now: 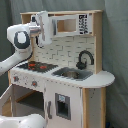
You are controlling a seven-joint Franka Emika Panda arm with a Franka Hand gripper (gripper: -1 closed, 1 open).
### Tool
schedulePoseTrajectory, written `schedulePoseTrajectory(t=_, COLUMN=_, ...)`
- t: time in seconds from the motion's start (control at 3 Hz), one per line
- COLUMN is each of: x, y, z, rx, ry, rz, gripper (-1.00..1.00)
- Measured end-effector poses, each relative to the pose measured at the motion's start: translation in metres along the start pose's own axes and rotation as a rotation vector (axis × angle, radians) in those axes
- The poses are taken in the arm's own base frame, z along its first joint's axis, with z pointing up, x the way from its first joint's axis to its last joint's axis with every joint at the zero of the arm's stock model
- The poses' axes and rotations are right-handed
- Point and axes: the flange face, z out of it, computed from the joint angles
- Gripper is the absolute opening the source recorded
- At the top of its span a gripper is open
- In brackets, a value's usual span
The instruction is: Play with the kitchen
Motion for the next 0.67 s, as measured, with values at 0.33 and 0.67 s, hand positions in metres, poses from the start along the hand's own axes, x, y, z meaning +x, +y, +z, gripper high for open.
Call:
schedulePoseTrajectory(t=0.33, x=0.0011, y=-0.0078, z=0.0002, rx=0.005, ry=0.006, rz=0.036, gripper=-1.00)
schedulePoseTrajectory(t=0.67, x=0.0014, y=-0.0089, z=0.0001, rx=0.006, ry=0.007, rz=0.035, gripper=1.00)
